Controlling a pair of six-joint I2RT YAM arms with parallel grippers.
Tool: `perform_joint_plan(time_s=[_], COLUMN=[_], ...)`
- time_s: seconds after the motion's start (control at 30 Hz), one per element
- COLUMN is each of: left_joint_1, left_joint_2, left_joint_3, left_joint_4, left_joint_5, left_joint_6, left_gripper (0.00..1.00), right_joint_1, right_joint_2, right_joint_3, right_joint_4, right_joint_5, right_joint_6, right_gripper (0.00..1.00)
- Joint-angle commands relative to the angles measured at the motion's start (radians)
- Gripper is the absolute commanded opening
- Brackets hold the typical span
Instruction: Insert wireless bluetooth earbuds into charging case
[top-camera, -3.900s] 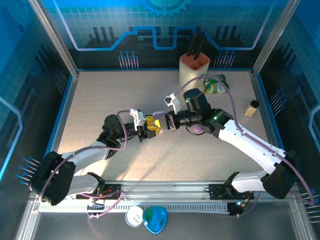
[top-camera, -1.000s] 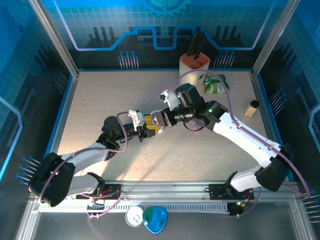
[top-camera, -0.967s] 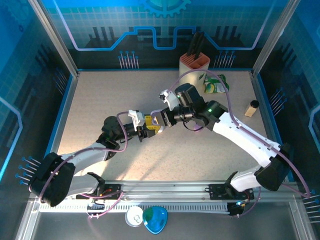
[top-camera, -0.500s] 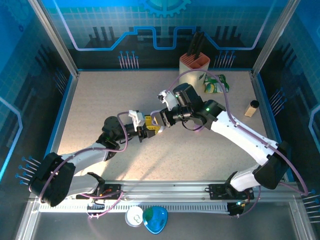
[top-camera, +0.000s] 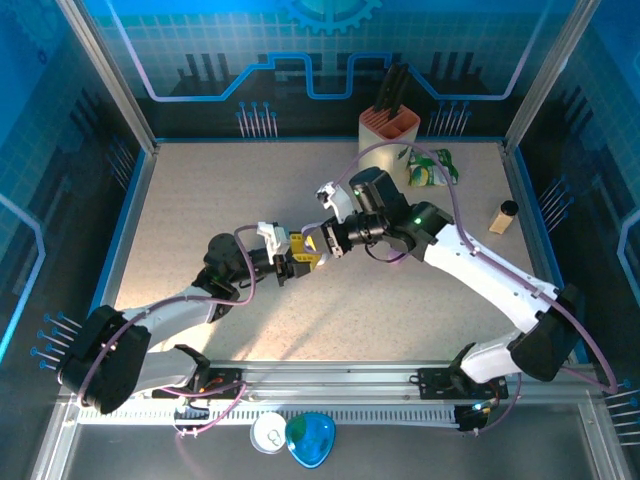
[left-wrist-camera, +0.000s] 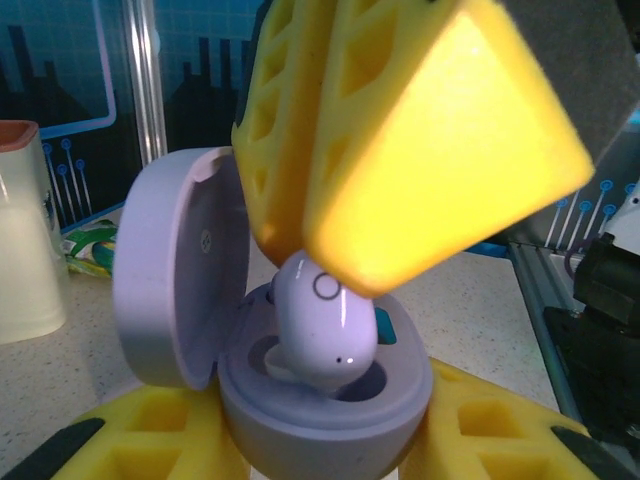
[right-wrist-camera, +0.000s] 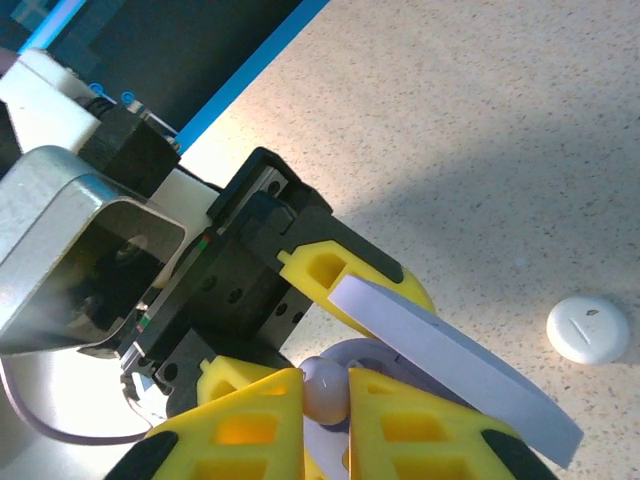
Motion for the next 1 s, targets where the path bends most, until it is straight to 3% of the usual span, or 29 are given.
perform_joint_plan(time_s=[0.0, 0.5, 0.97], left_joint_1=[0.002, 0.010, 0.015], left_joint_2=[-0.033, -0.035, -0.050], left_joint_3=[-0.011, -0.008, -0.014], left_joint_4=[0.046, 0.045, 0.050], left_joint_5=[0.059, 0.069, 0.075], left_joint_6=[0.030, 0.035, 0.029], left_gripper=[0.27, 0.27, 0.27], right_joint_1=[-0.017, -0.038, -0.042], right_joint_2=[-0.034, -0.028, -0.003], right_joint_3=[-0.014, -0.029, -0.012], right_joint_4=[0.009, 0.017, -0.039], right_joint_5=[-0.079, -0.170, -0.133], right_joint_6=[-0.017, 0.003, -0.017], right_gripper=[0.17, 0.17, 0.17])
